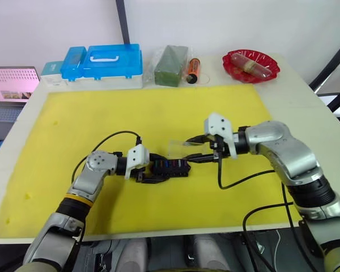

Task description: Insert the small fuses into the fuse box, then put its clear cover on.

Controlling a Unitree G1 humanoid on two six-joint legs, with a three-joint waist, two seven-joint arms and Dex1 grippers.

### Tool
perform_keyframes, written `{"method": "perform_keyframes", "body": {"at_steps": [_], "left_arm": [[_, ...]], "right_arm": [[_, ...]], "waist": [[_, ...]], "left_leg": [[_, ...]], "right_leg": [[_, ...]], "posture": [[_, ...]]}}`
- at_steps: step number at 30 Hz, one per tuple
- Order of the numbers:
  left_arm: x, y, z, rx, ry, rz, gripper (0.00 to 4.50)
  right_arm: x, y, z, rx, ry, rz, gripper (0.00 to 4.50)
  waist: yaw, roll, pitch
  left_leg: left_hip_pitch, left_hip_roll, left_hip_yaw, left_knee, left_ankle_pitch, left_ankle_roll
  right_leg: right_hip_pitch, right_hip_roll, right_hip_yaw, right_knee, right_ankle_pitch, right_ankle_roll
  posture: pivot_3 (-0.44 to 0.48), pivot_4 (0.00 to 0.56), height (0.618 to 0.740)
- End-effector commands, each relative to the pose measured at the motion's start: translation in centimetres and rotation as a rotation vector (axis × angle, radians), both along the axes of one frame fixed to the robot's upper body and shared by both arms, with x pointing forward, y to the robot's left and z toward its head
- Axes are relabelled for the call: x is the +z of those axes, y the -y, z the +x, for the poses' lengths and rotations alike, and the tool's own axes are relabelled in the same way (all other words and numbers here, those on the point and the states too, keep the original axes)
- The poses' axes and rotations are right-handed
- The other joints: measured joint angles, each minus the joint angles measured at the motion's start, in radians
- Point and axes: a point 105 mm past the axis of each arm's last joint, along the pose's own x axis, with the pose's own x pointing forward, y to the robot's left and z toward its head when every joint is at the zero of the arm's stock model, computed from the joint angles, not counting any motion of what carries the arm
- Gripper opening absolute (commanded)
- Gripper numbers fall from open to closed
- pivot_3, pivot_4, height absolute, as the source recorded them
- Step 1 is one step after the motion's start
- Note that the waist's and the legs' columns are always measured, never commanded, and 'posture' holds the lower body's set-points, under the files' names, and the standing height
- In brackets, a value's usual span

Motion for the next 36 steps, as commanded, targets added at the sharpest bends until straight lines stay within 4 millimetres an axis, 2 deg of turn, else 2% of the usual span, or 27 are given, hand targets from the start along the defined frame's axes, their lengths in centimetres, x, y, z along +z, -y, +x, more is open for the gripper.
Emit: {"method": "perform_keyframes", "body": {"at_steps": [1,8,20,36], "left_arm": [[0.2,0.3,0.3,0.033,0.034,-0.004,2.77],[0.6,0.9,0.2,0.016,0.036,-0.026,2.77],[0.7,1.0,-0.1,-0.008,0.026,-0.035,2.77],[0.7,0.9,-0.2,-0.002,0.017,-0.030,2.77]], "right_arm": [[0.7,-0.6,0.2,0.023,0.075,0.000,1.90],[0.0,-1.9,-0.2,0.067,0.081,-0.006,1.90],[-1.3,-2.5,0.2,0.110,0.079,-0.037,1.90],[-2.5,-2.0,0.9,0.118,0.069,-0.092,1.90]], "waist": [[0.001,0.000,0.000],[0.000,0.000,0.000],[-0.001,0.000,0.000],[-0.002,0.000,0.000]], "left_leg": [[0.000,0.000,0.000,0.000,0.000,0.000],[0.000,0.000,-0.001,0.001,0.000,0.000],[0.000,0.000,-0.001,0.000,0.000,0.000],[0.000,0.000,-0.001,0.000,0.000,0.000]], "right_leg": [[0.000,0.000,0.000,0.000,0.000,0.000],[0.000,0.000,0.000,0.000,0.000,0.000],[0.000,0.000,-0.001,0.000,0.000,0.000],[0.000,0.000,-0.001,0.000,0.000,0.000]], "posture": [[0.000,0.150,0.740],[0.000,0.150,0.740],[0.000,0.150,0.740],[0.000,0.150,0.740]]}}
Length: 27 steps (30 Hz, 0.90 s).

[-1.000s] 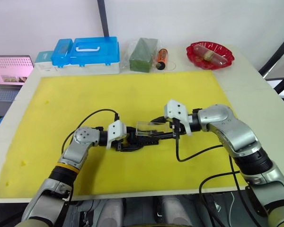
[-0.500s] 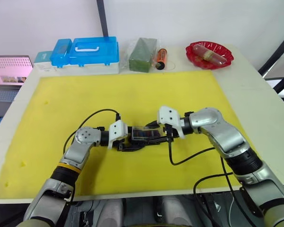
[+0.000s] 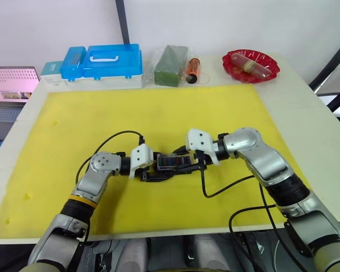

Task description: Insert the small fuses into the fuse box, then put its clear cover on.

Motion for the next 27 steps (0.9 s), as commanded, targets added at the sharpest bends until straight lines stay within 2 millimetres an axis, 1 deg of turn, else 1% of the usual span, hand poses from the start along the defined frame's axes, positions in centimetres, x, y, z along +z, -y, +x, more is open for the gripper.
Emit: {"method": "perform_keyframes", "body": {"at_steps": [1,3,4,7,10,13,15,19,22,25,27], "left_arm": [[0.6,0.1,-0.1,-0.006,0.024,-0.013,2.77],[0.6,0.1,-0.2,-0.006,0.024,-0.013,2.77],[0.5,0.1,-0.2,-0.006,0.023,-0.013,2.77],[0.5,0.1,-0.2,-0.005,0.022,-0.013,2.77],[0.5,0.0,-0.2,-0.004,0.020,-0.013,2.77],[0.5,0.0,-0.2,-0.006,0.019,-0.014,2.77],[0.4,0.0,-0.2,-0.008,0.019,-0.014,2.77],[0.4,0.1,-0.2,-0.010,0.019,-0.015,2.77],[0.4,0.1,-0.2,-0.013,0.018,-0.015,2.77],[0.5,0.2,-0.2,-0.016,0.019,-0.016,2.77],[0.5,0.2,-0.2,-0.016,0.021,-0.017,2.77]], "right_arm": [[0.4,0.1,0.4,-0.007,0.028,-0.007,1.90],[0.8,-0.1,0.6,-0.013,0.035,0.017,2.63],[1.0,-0.1,0.6,-0.015,0.038,0.029,2.88],[2.1,-0.2,0.3,-0.010,0.036,0.071,3.87],[2.9,-0.1,0.1,-0.005,0.042,0.093,3.87],[4.2,0.2,-0.4,-0.006,0.056,0.133,3.87],[5.0,0.1,-0.8,-0.009,0.032,0.192,3.87],[5.3,0.0,-0.8,-0.018,0.026,0.220,3.87],[4.3,0.0,-0.6,-0.017,0.045,0.175,3.27],[4.3,-0.5,-0.4,-0.013,0.050,0.188,2.24],[4.1,-0.5,-0.5,-0.010,0.048,0.188,1.47]], "waist": [[0.000,0.000,0.000],[0.000,0.000,0.000],[0.000,0.000,0.000],[0.000,0.000,0.000],[0.000,0.000,0.000],[0.001,0.000,0.000],[0.000,0.000,0.000],[0.000,0.000,0.000],[0.000,0.000,0.000],[0.000,0.000,0.000],[0.000,0.000,0.000]], "left_leg": [[0.000,0.000,0.000,0.000,0.000,0.000],[0.000,0.000,0.000,0.000,0.000,0.000],[0.000,0.000,0.000,0.000,0.000,0.000],[0.000,0.000,0.000,0.000,0.000,0.000],[0.000,0.000,0.000,0.000,0.000,0.000],[0.000,0.000,0.000,0.000,0.000,0.000],[0.000,0.000,0.000,0.000,0.000,0.000],[0.000,0.000,0.000,0.000,0.000,0.000],[0.000,0.000,0.000,0.000,0.000,0.000],[0.000,0.000,0.000,0.000,0.000,0.000],[0.000,0.000,0.000,0.000,0.000,0.000]], "right_leg": [[0.000,0.000,0.000,0.000,0.000,0.000],[0.000,0.000,0.000,0.000,0.000,0.000],[0.000,0.000,0.000,0.000,0.000,0.000],[0.000,0.000,0.000,0.000,0.000,0.000],[0.000,0.000,0.000,0.000,0.000,0.000],[0.000,0.000,0.000,0.000,0.000,0.000],[0.000,0.000,0.000,0.000,0.000,0.000],[0.000,0.000,0.000,0.000,0.000,0.000],[0.000,0.000,0.000,0.000,0.000,0.000],[0.000,0.000,0.000,0.000,0.000,0.000],[0.000,0.000,0.000,0.000,0.000,0.000]], "posture": [[0.000,0.150,0.740],[0.000,0.150,0.740],[0.000,0.150,0.740],[0.000,0.150,0.740],[0.000,0.150,0.740],[0.000,0.150,0.740],[0.000,0.150,0.740],[0.000,0.150,0.740],[0.000,0.150,0.740],[0.000,0.150,0.740],[0.000,0.150,0.740]]}}
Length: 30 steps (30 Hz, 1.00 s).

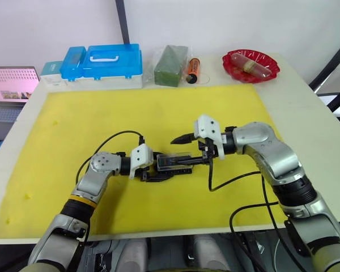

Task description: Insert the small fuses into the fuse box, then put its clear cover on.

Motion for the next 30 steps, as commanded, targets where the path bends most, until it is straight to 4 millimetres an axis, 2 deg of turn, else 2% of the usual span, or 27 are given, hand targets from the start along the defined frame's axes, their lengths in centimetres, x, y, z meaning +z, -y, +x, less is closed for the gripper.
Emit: {"method": "perform_keyframes", "body": {"at_steps": [1,2,4,12,14,17,19,23,26,30], "left_arm": [[0.5,0.2,-0.1,-0.013,0.021,-0.014,2.77],[0.5,0.2,-0.1,-0.012,0.021,-0.014,2.77],[0.5,0.1,-0.1,-0.011,0.020,-0.014,2.77],[0.5,0.2,-0.2,-0.013,0.017,-0.017,2.77],[0.6,0.2,-0.2,-0.014,0.017,-0.019,2.77],[0.5,0.3,-0.3,-0.016,0.014,-0.019,2.77],[0.5,0.2,-0.3,-0.016,0.011,-0.016,2.77],[0.4,0.0,-0.3,-0.014,0.009,-0.012,2.77],[0.4,0.1,-0.3,-0.013,0.009,-0.014,2.77],[0.4,0.2,-0.4,-0.015,0.008,-0.017,2.77]], "right_arm": [[0.5,-0.4,-0.1,0.018,0.037,0.011,1.13],[0.4,-0.4,0.0,0.017,0.037,0.011,0.65],[0.3,-0.3,0.0,0.018,0.039,0.005,0.04],[-0.4,-0.3,0.0,0.014,0.016,-0.012,0.04],[-2.1,-0.3,0.2,0.002,-0.028,-0.052,0.04],[-6.2,0.3,0.5,-0.020,-0.112,-0.144,0.04],[-7.5,0.5,0.5,-0.026,-0.153,-0.165,0.04],[-8.0,0.1,0.7,-0.039,-0.191,-0.148,0.04],[-8.5,-0.2,0.2,-0.017,-0.200,-0.168,0.04],[-9.8,0.3,-0.2,-0.030,-0.253,-0.198,0.04]], "waist": [[0.000,0.000,0.000],[0.000,0.000,0.000],[0.000,0.000,0.000],[0.000,0.000,0.000],[0.000,0.000,0.000],[-0.001,0.000,-0.001],[-0.002,0.000,-0.001],[-0.005,0.000,-0.003],[-0.006,0.000,-0.003],[-0.007,0.000,-0.003]], "left_leg": [[0.000,0.000,0.000,0.000,0.000,0.000],[0.000,0.000,0.000,0.000,0.000,0.000],[0.000,0.000,0.000,0.000,0.000,0.000],[0.000,0.000,0.000,0.000,0.000,0.000],[0.000,0.000,0.000,0.000,0.000,0.000],[0.000,0.000,0.000,0.000,0.000,0.000],[0.002,0.000,0.000,0.000,0.000,0.000],[0.006,0.000,0.000,-0.001,0.000,0.000],[0.017,0.000,0.000,-0.005,0.000,0.001],[0.018,0.000,0.000,-0.005,-0.001,0.001]], "right_leg": [[0.000,0.000,0.000,0.000,0.000,0.000],[0.000,0.000,0.000,0.000,0.000,0.000],[0.000,0.000,0.000,0.000,0.000,0.000],[0.000,0.000,0.000,0.000,0.000,0.000],[0.000,0.000,0.000,0.000,0.000,0.000],[0.000,0.000,0.000,0.000,0.000,0.000],[0.002,0.000,0.000,0.000,0.000,0.000],[0.006,0.000,0.000,0.000,0.000,0.000],[0.015,0.001,0.000,-0.001,-0.001,-0.001],[0.016,0.001,0.000,-0.001,-0.001,-0.001]], "posture": [[0.000,0.150,0.740],[0.000,0.150,0.740],[0.000,0.150,0.740],[0.000,0.150,0.740],[0.000,0.150,0.740],[0.000,0.150,0.740],[0.000,0.150,0.740],[0.000,0.150,0.740],[0.000,0.150,0.740],[0.000,0.150,0.740]]}}
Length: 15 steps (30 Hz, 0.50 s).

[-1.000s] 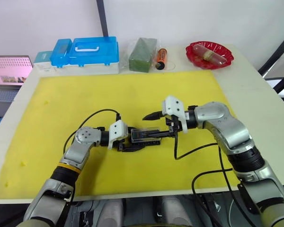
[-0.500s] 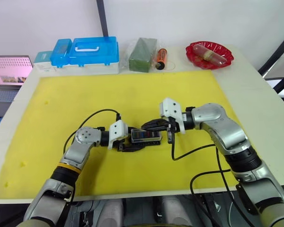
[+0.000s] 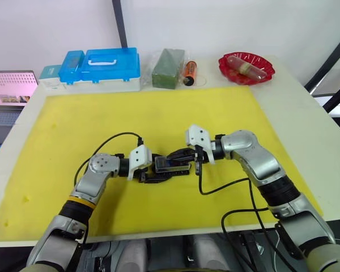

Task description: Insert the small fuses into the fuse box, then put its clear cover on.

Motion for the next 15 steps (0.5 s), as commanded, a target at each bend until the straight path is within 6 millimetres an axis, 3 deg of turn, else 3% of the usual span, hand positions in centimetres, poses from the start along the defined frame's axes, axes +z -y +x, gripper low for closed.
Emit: {"method": "perform_keyframes", "body": {"at_steps": [1,5,9,11,15], "left_arm": [[1.1,0.7,-0.4,-0.035,0.041,-0.033,2.77],[1.1,0.8,-0.4,-0.035,0.043,-0.034,2.77],[1.2,0.7,-0.3,-0.028,0.037,-0.044,2.77],[1.3,0.5,-0.4,-0.023,0.024,-0.053,2.77],[1.1,0.1,-0.6,-0.024,0.007,-0.042,2.77]], "right_arm": [[-5.8,1.1,-0.9,-0.055,-0.179,-0.160,0.04],[-6.1,1.5,-0.4,-0.102,-0.206,-0.143,0.04],[-4.2,0.9,-0.3,-0.066,-0.107,-0.084,0.04],[-2.3,0.3,-0.1,-0.049,-0.014,-0.046,0.04],[4.0,-0.9,-1.1,-0.027,0.042,0.152,0.04]], "waist": [[0.000,0.000,0.000],[-0.001,0.001,-0.004],[0.000,0.001,-0.005],[0.000,0.001,-0.005],[0.001,0.001,-0.003]], "left_leg": [[0.000,0.000,0.000,0.000,0.000,0.000],[0.000,0.000,0.000,0.000,0.000,0.000],[0.001,0.000,0.000,0.000,0.000,0.000],[0.001,0.000,0.000,0.000,0.000,0.000],[-0.001,0.000,0.000,0.000,0.000,0.000]], "right_leg": [[0.000,0.000,0.000,0.000,0.000,0.000],[0.000,0.000,0.000,0.000,0.000,0.000],[0.001,0.000,0.000,0.000,0.000,0.000],[0.001,0.000,0.000,0.000,0.000,0.000],[-0.001,0.000,0.000,0.000,0.000,0.000]], "posture": [[0.000,0.150,0.740],[0.000,0.150,0.740],[0.000,0.150,0.740],[0.000,0.150,0.740],[0.000,0.150,0.740]]}}
